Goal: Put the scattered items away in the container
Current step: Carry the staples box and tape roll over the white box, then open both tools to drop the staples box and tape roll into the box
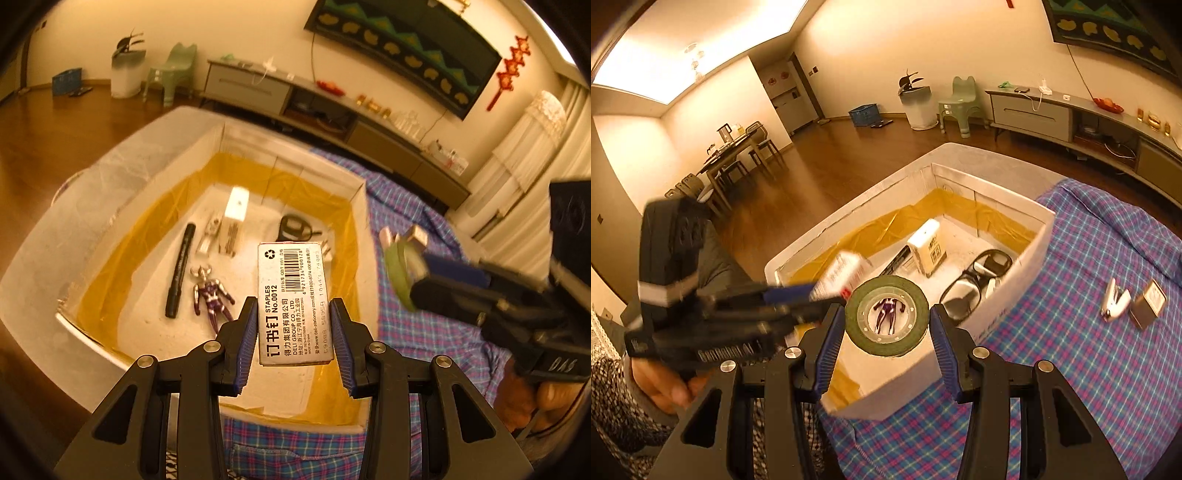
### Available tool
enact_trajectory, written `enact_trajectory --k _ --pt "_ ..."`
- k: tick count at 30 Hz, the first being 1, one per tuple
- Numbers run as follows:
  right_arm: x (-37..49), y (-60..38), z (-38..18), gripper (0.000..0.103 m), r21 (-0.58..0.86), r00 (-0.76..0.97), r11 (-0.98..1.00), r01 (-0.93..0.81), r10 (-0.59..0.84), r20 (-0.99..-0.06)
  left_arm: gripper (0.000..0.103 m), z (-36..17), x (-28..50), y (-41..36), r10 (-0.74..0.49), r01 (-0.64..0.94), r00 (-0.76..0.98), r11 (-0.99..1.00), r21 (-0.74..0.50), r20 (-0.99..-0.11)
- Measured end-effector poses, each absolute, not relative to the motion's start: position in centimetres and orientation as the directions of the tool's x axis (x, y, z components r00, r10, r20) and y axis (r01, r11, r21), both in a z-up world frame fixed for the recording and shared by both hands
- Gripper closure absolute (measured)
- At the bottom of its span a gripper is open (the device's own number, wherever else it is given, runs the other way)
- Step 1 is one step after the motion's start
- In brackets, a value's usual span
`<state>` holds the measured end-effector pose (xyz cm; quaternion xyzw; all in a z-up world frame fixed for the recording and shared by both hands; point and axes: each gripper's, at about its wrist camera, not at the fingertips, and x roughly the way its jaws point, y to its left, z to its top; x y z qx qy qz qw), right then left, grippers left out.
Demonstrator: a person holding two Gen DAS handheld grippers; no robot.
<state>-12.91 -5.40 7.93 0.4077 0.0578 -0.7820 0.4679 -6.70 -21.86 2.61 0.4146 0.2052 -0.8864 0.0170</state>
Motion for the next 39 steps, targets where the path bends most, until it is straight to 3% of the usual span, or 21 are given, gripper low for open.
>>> enact_trajectory --k 39 --pt "-24.5 -16.3 2.4 0.054 0.248 -0.135 -0.63 0.736 -0.495 -0.858 0.063 -1.7 -9.7 -18.6 0.222 0.105 -0.563 -0.936 -0.335 -0.796"
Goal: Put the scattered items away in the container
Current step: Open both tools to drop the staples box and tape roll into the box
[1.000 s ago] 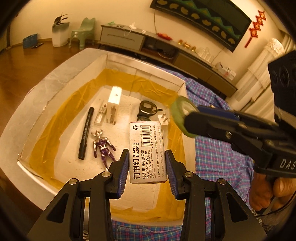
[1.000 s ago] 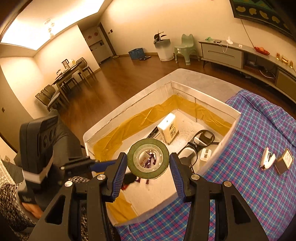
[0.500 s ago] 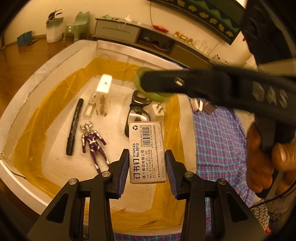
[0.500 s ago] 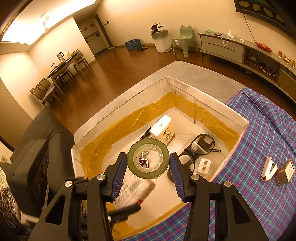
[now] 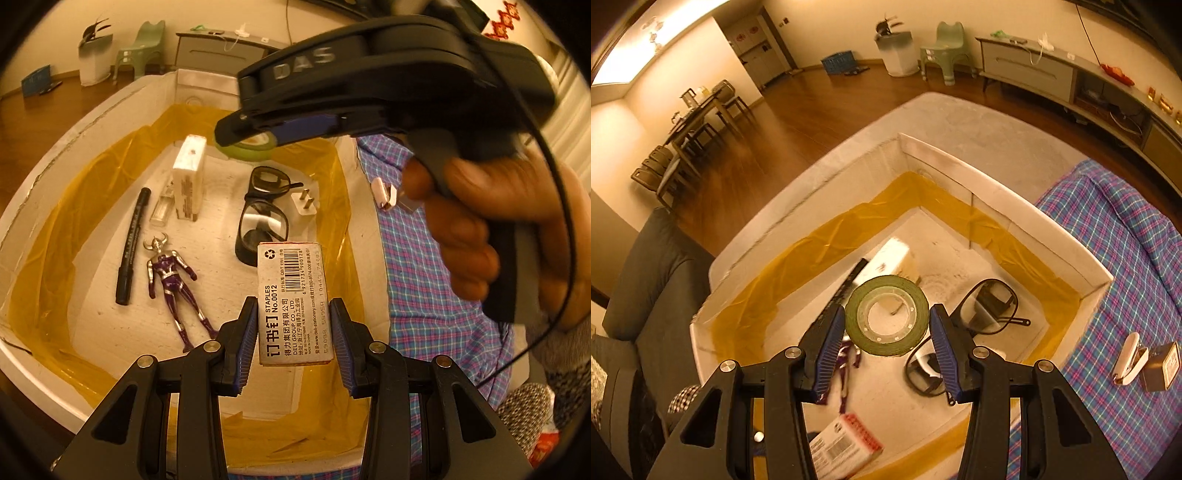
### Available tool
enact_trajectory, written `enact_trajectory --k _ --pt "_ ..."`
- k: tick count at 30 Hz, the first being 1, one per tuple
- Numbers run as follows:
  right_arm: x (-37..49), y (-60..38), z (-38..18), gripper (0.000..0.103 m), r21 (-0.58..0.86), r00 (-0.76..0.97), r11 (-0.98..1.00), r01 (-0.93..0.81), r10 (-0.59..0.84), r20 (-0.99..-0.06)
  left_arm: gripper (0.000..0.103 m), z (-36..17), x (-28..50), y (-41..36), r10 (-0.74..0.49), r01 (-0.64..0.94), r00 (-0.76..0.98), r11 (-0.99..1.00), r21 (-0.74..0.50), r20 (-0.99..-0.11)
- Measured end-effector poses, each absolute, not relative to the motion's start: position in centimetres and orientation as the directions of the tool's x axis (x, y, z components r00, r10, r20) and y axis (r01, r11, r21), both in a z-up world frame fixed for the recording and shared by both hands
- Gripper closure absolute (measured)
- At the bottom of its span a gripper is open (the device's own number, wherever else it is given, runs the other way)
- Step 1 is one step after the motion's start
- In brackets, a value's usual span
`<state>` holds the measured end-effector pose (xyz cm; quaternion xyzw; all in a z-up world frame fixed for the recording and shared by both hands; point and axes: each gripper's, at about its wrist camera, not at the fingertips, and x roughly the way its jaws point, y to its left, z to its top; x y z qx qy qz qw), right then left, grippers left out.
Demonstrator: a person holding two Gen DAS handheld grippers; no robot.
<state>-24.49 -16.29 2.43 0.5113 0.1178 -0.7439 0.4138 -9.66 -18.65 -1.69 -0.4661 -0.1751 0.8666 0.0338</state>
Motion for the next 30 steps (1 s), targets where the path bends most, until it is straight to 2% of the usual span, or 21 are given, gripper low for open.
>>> enact_trajectory --k 10,13,30 --pt "-27.0 -19.2 -0.1 0.054 0.204 -0.117 -0.652 0.73 -0.413 -0.903 0.062 -2.1 -9.8 -19.1 0.229 0.113 -0.56 -0.931 -0.347 -0.797" --pt "-27.7 -19.2 -0.8 0.054 0.212 -0.108 -0.671 0.711 -0.402 -0.909 0.057 -1.9 -9.7 -19.3 0.225 0.123 -0.565 -0.928 -0.351 -0.794" --pt "-23.2 -13.8 2.6 0.052 0.347 -0.067 -0.623 0.701 -0.542 -0.838 0.056 1.2 -6.7 -18.3 0.161 0.147 -0.596 -0.941 -0.304 -0.787"
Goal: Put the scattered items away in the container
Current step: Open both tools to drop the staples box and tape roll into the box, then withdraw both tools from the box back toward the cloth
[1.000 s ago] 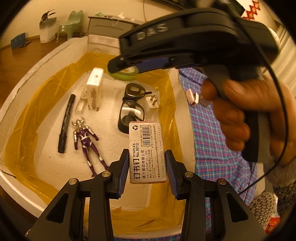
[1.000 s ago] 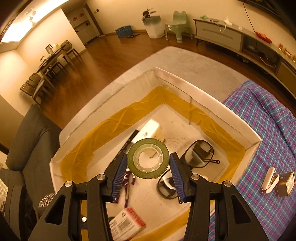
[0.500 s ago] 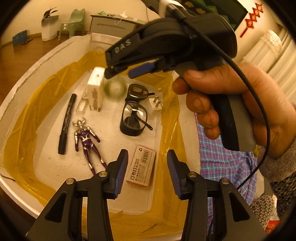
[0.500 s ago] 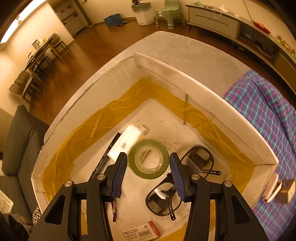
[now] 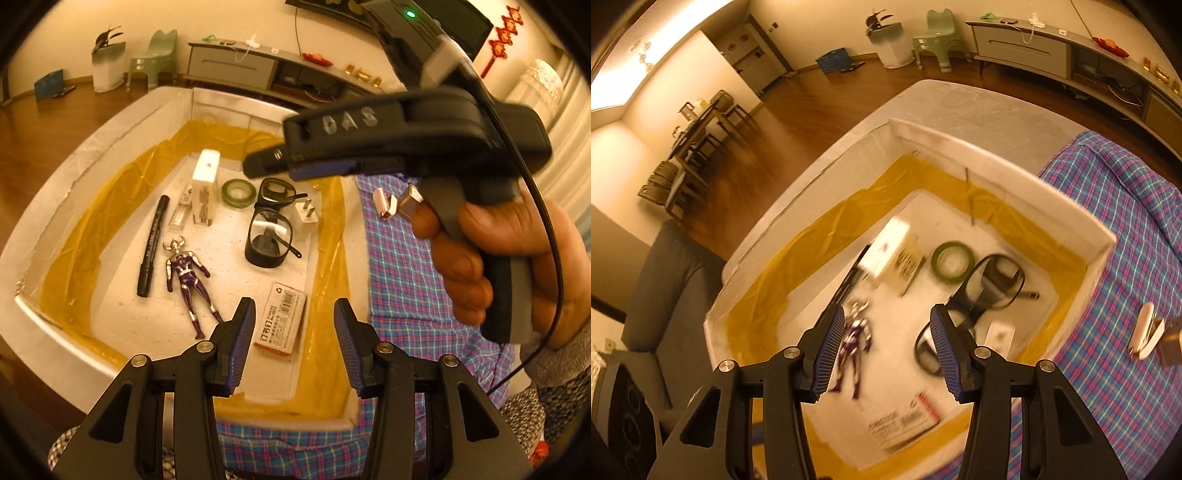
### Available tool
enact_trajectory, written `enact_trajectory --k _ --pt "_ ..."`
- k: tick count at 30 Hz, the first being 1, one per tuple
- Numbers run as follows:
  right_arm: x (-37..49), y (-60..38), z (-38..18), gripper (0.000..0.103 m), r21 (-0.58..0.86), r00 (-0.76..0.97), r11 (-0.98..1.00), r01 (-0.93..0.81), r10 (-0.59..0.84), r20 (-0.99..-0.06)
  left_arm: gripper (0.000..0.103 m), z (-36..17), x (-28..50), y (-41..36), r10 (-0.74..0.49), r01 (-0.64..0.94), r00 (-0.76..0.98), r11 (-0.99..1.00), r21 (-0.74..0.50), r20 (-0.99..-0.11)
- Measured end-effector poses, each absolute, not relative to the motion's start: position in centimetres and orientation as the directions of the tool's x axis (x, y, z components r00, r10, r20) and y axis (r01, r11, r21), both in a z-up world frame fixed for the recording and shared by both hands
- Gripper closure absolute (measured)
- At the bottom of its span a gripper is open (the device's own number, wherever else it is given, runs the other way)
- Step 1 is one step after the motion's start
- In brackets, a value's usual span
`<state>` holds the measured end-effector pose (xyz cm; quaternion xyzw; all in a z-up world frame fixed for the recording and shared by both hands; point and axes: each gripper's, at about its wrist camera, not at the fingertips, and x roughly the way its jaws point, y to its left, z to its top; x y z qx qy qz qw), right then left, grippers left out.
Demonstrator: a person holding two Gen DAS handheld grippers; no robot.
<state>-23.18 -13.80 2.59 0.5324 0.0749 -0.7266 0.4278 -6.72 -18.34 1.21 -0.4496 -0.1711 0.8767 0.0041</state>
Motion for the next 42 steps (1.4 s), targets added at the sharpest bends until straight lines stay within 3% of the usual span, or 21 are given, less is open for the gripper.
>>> enact_trajectory --k 3,16,32,42 --pt "-21.2 -12.7 3.3 0.047 0.333 -0.081 -0.597 0.73 -0.56 -0.825 0.056 1.9 -5.8 -17.8 0.139 0.149 -0.604 -0.947 -0.283 -0.784" --pt "-15.0 -5.7 6.3 0.047 0.329 -0.171 -0.552 0.766 -0.669 -0.724 0.056 4.2 -3.1 -13.5 0.074 0.099 -0.625 -0.98 -0.173 -0.777" --pt "-13.7 6.1 5.5 0.047 0.443 -0.261 -0.623 0.645 -0.724 -0.639 0.056 4.4 -5.2 -5.8 0.117 -0.029 -0.612 -0.992 -0.125 -0.782" --pt "-17.2 12.3 3.7 0.047 0.468 -0.341 -0.712 0.524 -0.678 -0.651 0.056 3.9 -11.0 -1.3 0.162 -0.099 -0.605 -0.987 -0.128 -0.78"
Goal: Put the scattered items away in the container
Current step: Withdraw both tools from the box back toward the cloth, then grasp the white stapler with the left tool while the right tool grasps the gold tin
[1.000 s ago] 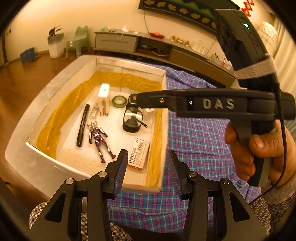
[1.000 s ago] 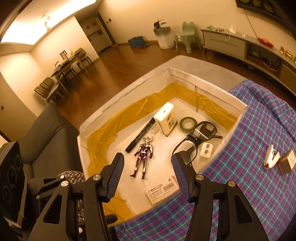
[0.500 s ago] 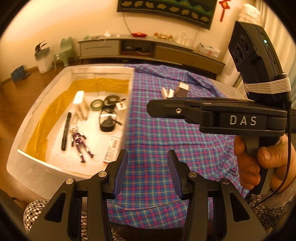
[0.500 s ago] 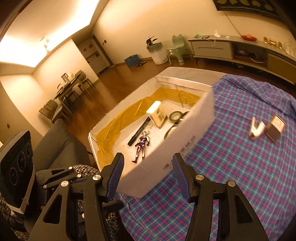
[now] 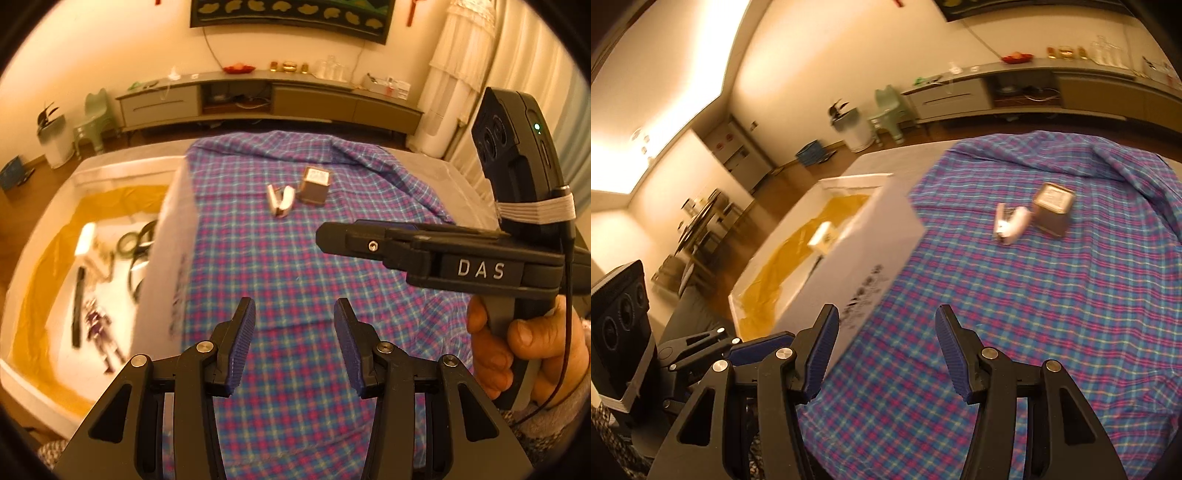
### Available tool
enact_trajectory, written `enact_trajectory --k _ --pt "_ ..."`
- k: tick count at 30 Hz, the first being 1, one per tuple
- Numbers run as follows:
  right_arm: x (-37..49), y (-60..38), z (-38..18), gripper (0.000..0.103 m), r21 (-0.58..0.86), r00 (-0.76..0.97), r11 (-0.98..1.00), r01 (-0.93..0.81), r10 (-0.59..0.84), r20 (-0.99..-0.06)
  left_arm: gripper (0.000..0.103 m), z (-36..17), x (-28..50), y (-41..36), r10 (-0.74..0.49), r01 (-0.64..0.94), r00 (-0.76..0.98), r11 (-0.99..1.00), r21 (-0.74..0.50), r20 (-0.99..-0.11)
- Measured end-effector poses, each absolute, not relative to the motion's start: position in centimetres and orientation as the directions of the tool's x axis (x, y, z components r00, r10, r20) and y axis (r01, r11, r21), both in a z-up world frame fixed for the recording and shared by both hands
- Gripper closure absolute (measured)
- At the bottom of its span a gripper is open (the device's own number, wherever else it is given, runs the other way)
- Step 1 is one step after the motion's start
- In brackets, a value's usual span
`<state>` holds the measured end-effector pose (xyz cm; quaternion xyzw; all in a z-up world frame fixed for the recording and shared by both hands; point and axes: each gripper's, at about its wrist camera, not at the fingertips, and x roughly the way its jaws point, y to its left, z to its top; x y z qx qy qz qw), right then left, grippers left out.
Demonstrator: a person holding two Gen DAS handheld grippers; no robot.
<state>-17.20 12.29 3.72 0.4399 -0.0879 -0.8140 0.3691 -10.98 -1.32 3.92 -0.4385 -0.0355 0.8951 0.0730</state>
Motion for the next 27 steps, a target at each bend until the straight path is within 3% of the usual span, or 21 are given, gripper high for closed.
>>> enact_trajectory --k 16,27 --pt "-28.5 15.0 0.4 0.04 0.266 -0.405 -0.84 0.473 -0.475 -0.781 0.055 -1.9 -24.3 0.5 0.177 -0.06 -0.55 -0.983 -0.173 -0.816" --pt "-36.4 12.2 -3.4 0.03 0.017 -0.402 -0.805 0.593 -0.314 -0.86 0.053 -7.7 -31.7 0.8 0.153 -0.024 -0.554 -0.985 -0.168 -0.819"
